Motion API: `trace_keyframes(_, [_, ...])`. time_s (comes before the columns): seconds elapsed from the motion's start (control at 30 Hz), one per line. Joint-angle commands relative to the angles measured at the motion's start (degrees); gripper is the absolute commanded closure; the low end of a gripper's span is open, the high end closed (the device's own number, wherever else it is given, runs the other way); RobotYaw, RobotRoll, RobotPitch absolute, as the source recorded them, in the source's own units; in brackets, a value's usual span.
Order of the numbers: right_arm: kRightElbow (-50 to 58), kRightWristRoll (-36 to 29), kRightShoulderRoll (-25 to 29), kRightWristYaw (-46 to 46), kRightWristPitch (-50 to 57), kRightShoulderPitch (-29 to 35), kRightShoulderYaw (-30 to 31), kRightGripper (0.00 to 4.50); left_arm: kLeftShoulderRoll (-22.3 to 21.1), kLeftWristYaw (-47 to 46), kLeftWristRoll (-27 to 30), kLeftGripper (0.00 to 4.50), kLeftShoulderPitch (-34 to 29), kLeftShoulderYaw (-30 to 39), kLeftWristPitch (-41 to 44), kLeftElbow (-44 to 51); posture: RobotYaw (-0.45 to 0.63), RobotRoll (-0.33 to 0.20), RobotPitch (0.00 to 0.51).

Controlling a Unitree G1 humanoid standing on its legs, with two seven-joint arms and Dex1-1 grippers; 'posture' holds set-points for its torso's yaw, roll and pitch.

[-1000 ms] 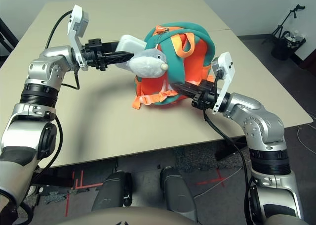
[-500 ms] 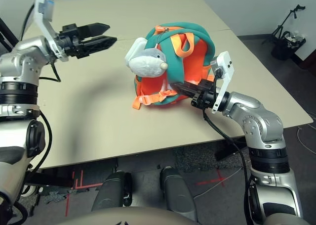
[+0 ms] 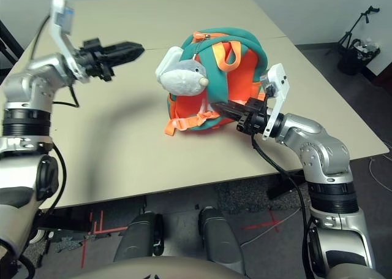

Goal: Put the pencil case into the backpack and zip it.

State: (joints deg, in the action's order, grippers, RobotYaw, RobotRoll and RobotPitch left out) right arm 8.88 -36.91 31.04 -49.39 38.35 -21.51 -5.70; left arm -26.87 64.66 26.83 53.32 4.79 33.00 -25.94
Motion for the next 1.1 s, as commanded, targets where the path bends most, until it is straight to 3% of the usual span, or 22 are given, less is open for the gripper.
trace_keyframes(0.03, [-0.3, 0.2, 0.5, -0.6, 0.1, 0.0, 0.7, 4.50, 1.0, -0.5, -0.8, 4.47, -0.2, -1.2, -0.7, -0.1, -0.09, 0.000, 0.085])
trace_keyframes(0.57, [0.9, -0.3, 0.2, 0.2, 0.6, 0.7, 0.5, 4.50, 5.5, -1.3, -2.8, 4.47, 0.0, -4.4, -3.6, -5.7, -0.10, 0.000, 0.098])
trace_keyframes(1.1, [2.9, -0.5, 0.1, 1.8, 0.7, 2.0, 0.1, 4.50, 15.4, -2.1, -8.9, 4.47, 8.7, -6.3, -13.6, -22.7, -0.15, 0.000, 0.094])
